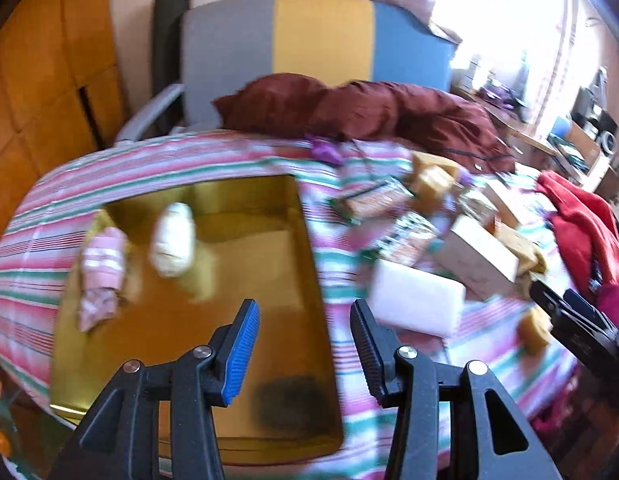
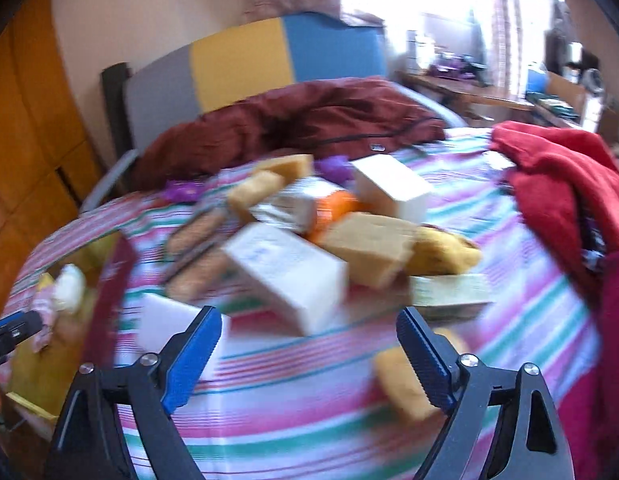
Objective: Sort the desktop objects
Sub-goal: 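Move both tools back to the pile of items, then grasp the yellow sponge with the right tool while the left tool grasps the white sponge block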
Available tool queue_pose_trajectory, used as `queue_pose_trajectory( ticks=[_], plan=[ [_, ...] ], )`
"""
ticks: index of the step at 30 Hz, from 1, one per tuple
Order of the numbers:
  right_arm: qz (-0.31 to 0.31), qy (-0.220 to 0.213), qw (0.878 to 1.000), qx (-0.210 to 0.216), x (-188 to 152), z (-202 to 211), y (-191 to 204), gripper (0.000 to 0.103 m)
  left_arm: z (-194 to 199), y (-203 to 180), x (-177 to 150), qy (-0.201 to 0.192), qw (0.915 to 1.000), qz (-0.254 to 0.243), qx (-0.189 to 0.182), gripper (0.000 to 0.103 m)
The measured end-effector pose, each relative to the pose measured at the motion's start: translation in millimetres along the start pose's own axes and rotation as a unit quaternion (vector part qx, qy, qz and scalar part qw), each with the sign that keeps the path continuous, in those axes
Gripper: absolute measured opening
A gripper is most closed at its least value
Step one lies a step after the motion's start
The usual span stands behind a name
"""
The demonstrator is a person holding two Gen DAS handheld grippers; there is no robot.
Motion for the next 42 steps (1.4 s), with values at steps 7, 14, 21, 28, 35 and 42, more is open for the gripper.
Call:
queue_pose_trajectory(
  ticks=[7,14,21,28,35,42],
  plan=[
    [-0.023,0.017,0.998,-0.057,-16.5,-6.9,-47.7,0.102,-0.8,-44.4,-11.7,0.017,0.9987,-0.02,-0.044,0.05],
    [-0.018,0.032,0.997,-0.073,-31.8,-23.2,-62.4,0.101,-11.7,-72.0,-25.8,0.048,0.9962,-0.028,-0.066,0.05],
    [-0.011,0.04,0.997,-0.068,-46.8,-34.7,-76.4,0.078,-29.9,-90.9,-30.8,0.07,0.9944,-0.024,-0.076,0.05],
    [-0.002,0.027,0.997,-0.066,-49.4,-35.9,-75.1,0.078,-58.4,-91.4,-20.3,0.128,0.9825,0.081,-0.109,0.05],
    [-0.003,0.027,0.998,-0.059,-49.1,-36.6,-75.3,0.08,-77.9,-110.2,-5.3,0.153,0.9741,0.118,-0.118,0.068],
    [-0.001,0.026,0.998,-0.053,-50.6,-35.1,-74.9,0.08,-85.6,-109.5,7.4,0.144,0.9678,0.174,-0.11,0.08]
  ],
)
Point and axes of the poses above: each gripper's, at about its wrist camera, not at the fingertips, and z roughly against the way its jaws point, y to its left, x to its top, the point moved 4 cm from there along -z, roughly the way its jaws point, and after that the axes turned 12 degrees about x, right-handed, at the moved point
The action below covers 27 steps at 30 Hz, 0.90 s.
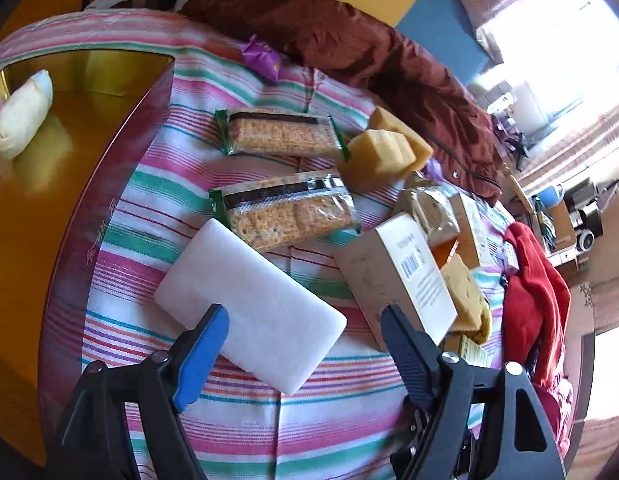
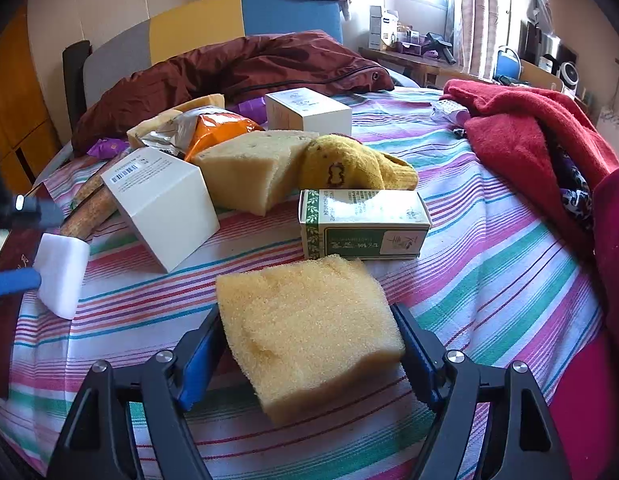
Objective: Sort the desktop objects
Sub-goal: 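Grasp the yellow sponge with the right tool while the left tool grasps the white sponge block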
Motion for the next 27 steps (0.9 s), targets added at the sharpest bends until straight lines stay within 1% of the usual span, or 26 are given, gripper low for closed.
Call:
queue_pose_trajectory(
  ticks=[3,5,6,8,10,13,14,15,18,22,25,27],
  plan=[
    [-0.001,-0.001,1.0,0.002,-0.5,0.4,-0.1,0.08,-0.8,0.2,1.9,-0.004,0.9999,0.006,0.01,0.081],
    [0.0,-0.002,1.0,0.004,-0.6,0.8,-0.4,0.08,1.5,2.9,-1.0,-0.003,0.9995,0.007,0.031,0.081],
    [0.0,-0.003,1.0,0.004,-0.8,1.0,-0.3,0.08,1.2,6.1,-3.8,0.002,0.9991,0.019,0.038,0.081],
    [0.002,-0.003,1.0,0.005,-1.0,1.0,-0.1,0.08,-2.9,13.6,-9.4,0.026,0.9978,0.049,0.035,0.081],
    [0.002,-0.004,1.0,0.005,-1.0,1.2,0.1,0.08,-7.5,17.2,-11.1,0.032,0.9963,0.071,0.037,0.081],
    [0.002,-0.004,1.0,0.005,-1.2,1.2,0.2,0.08,-18.8,13.5,-7.4,0.042,0.9958,0.069,0.043,0.081],
    [0.001,-0.004,1.0,0.006,-1.2,1.4,0.1,0.08,-21.6,10.9,-5.3,0.039,0.996,0.067,0.044,0.081],
    [0.002,-0.004,1.0,0.007,-1.5,1.5,0.4,0.08,-23.1,8.5,-4.0,0.035,0.9962,0.062,0.05,0.081],
    [0.003,-0.005,1.0,0.005,-1.3,1.8,0.5,0.08,-26.0,-2.7,-0.9,0.016,0.9972,0.026,0.069,0.081],
    [0.003,-0.005,1.0,0.006,-1.5,1.9,0.7,0.08,-30.5,-12.7,-2.7,-0.011,0.9941,-0.04,0.101,0.078],
    [0.003,-0.005,1.0,0.006,-1.4,2.0,0.9,0.08,-29.5,-13.3,-5.6,-0.038,0.9922,-0.063,0.101,0.076],
    [0.003,-0.005,1.0,0.005,-1.6,1.9,1.4,0.08,-28.3,-13.5,-7.1,-0.048,0.9912,-0.074,0.099,0.073]
  ],
)
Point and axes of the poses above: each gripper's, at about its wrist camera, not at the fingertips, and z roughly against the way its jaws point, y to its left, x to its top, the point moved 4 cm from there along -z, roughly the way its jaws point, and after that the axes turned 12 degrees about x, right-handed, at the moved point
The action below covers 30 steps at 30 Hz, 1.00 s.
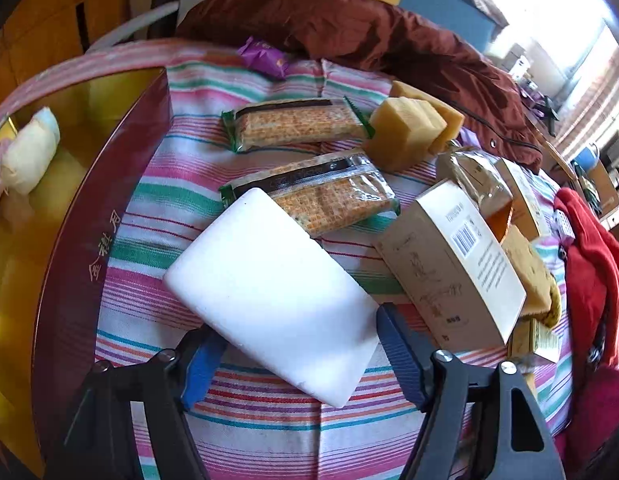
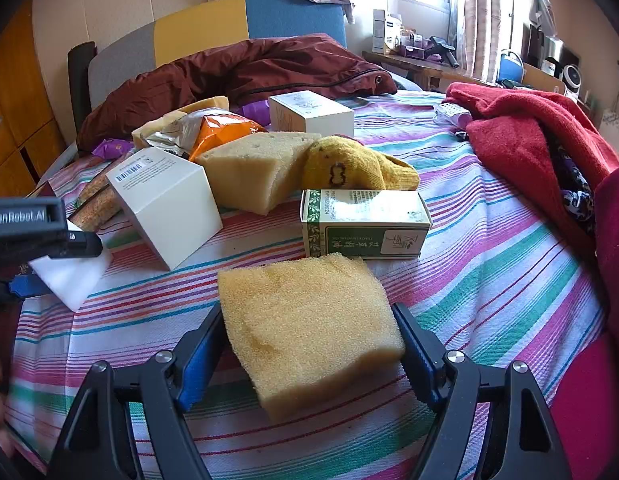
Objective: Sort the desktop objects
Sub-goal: 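Grasp the yellow sponge with the right tool while the left tool grasps the white sponge block, then carry the yellow sponge and white sponge block with both tools over the gold tray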
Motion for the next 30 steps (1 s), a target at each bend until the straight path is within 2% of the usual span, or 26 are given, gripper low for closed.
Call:
queue_pose_trajectory(
  ticks=[4,9,16,26,28,30],
  plan=[
    [0.0,0.0,1.0,0.0,-0.2,0.0,0.3,0.08,2.9,1.8,-3.8,-0.014,0.9997,-0.014,-0.01,0.069],
    [0.002,0.001,1.0,0.0,-0.2,0.4,0.6,0.08,3.9,6.3,-6.8,-0.013,0.9994,-0.019,-0.024,0.065],
    [0.001,0.002,1.0,-0.004,-0.2,3.8,1.5,0.072,12.5,14.8,-15.2,-0.012,0.9984,-0.02,-0.051,0.056],
    [0.016,0.015,0.999,0.025,-5.3,9.4,18.6,0.069,18.7,34.3,-18.7,0.006,0.9927,0.015,-0.119,0.04],
    [0.019,0.015,0.999,0.027,-6.4,10.9,21.4,0.069,13.7,35.2,-17.0,0.02,0.9893,0.03,-0.142,0.039],
    [0.02,0.016,0.999,0.025,-6.4,11.1,22.9,0.069,10.6,33.8,-14.3,0.028,0.9832,0.044,-0.175,0.03]
  ],
)
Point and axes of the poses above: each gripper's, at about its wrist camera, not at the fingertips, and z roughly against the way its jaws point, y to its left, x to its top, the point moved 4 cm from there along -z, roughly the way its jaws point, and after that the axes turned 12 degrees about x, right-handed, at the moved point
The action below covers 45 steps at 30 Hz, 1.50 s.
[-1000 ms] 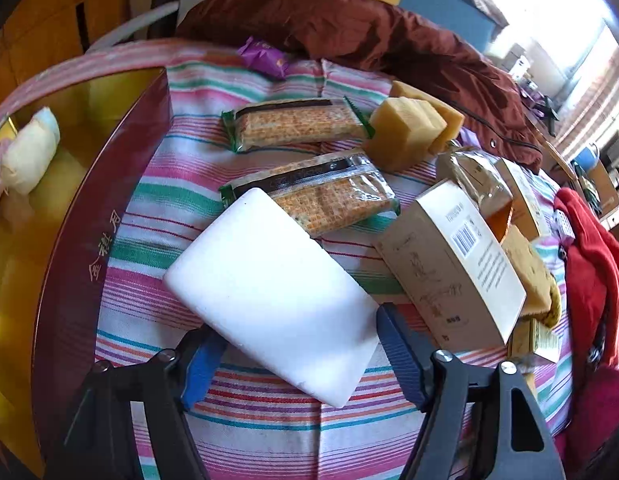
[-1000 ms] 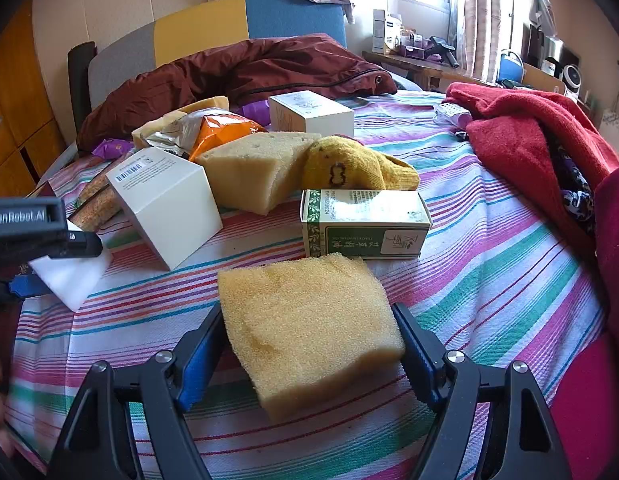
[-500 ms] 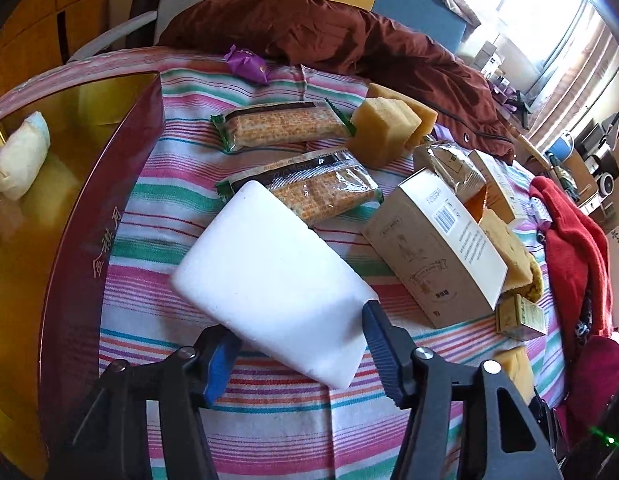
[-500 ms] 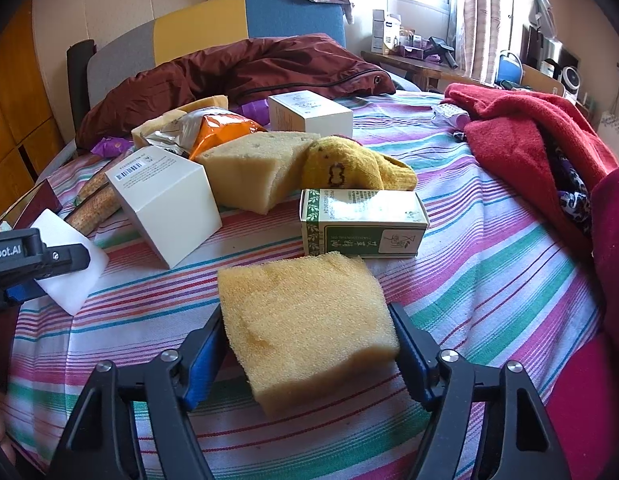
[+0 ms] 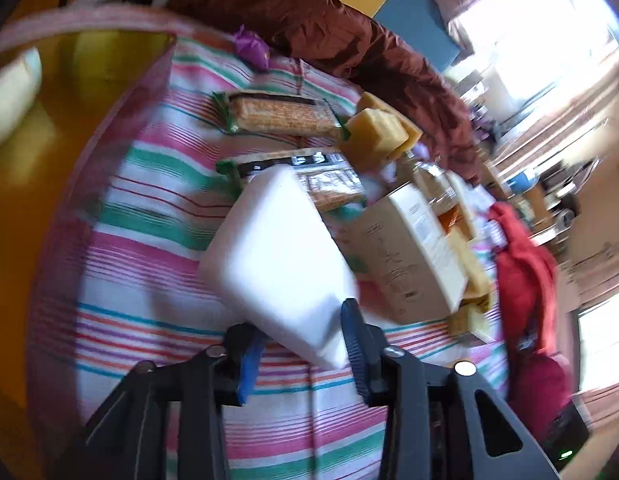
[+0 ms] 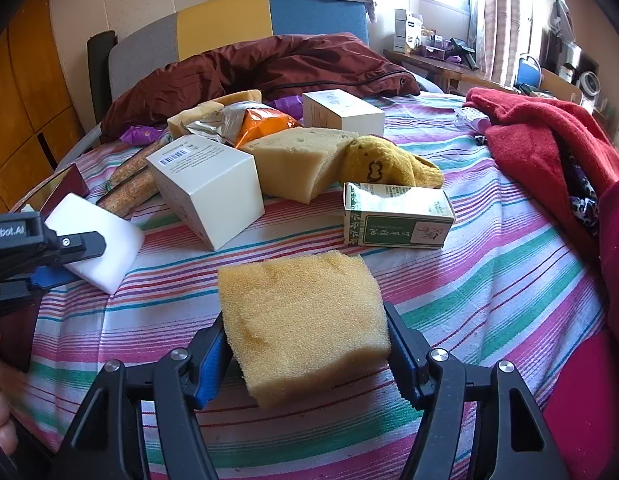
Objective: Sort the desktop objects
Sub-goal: 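Carry the yellow sponge and white sponge block with both tools over the gold tray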
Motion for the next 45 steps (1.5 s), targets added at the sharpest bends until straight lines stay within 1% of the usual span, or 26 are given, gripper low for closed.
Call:
queue_pose_trajectory(
  ticks=[1,3,5,7,11,16,20,24,28,33,38,42,45],
  plan=[
    [0.0,0.0,1.0,-0.001,0.0,0.1,0.1,0.069,-1.4,-4.2,1.7,0.001,0.9999,-0.008,-0.012,0.028],
    [-0.002,0.001,1.0,-0.001,0.1,0.7,0.2,0.069,-0.2,-13.8,1.3,-0.003,0.9992,-0.037,-0.016,0.019],
    [-0.003,0.001,1.0,-0.001,0.1,2.7,0.4,0.069,4.5,-24.7,-3.0,-0.011,0.9975,-0.068,-0.015,0.018],
    [-0.005,-0.002,1.0,0.003,0.9,6.0,0.7,0.069,7.4,-30.4,-7.2,-0.014,0.9963,-0.083,-0.02,0.018],
    [-0.009,-0.007,1.0,0.017,5.4,13.0,3.6,0.068,9.5,-25.8,-9.9,-0.005,0.9966,-0.079,-0.023,0.017],
    [-0.003,-0.012,0.999,0.042,12.2,21.5,17.6,0.068,26.1,-13.9,-12.6,-0.002,0.9967,-0.072,-0.037,0.017],
    [0.009,-0.015,0.998,0.062,19.2,26.1,36.1,0.068,48.4,-7.1,-14.3,-0.005,0.9951,-0.083,-0.054,0.017],
    [0.035,-0.019,0.996,0.082,28.4,29.9,65.9,0.068,73.8,5.5,-15.0,-0.01,0.9926,-0.099,-0.069,0.017],
    [0.065,-0.025,0.992,0.102,38.0,33.0,102.5,0.068,99.7,34.5,-7.0,-0.023,0.993,-0.087,-0.077,0.017],
    [0.105,-0.03,0.985,0.13,51.7,31.4,156.5,0.068,131.5,83.7,12.6,-0.041,0.9941,-0.054,-0.085,0.017],
    [0.151,-0.024,0.976,0.154,60.0,22.4,211.1,0.068,155.2,141.2,38.7,-0.067,0.9958,-0.017,-0.059,0.017],
    [0.189,-0.004,0.966,0.177,63.3,6.5,256.7,0.068,158.9,184.4,55.6,-0.067,0.9972,0.009,-0.031,0.017],
    [0.208,0.019,0.959,0.19,64.5,-10.3,283.8,0.068,155.3,213.8,67.2,-0.063,0.9978,0.019,0.0,0.017]
  ],
)
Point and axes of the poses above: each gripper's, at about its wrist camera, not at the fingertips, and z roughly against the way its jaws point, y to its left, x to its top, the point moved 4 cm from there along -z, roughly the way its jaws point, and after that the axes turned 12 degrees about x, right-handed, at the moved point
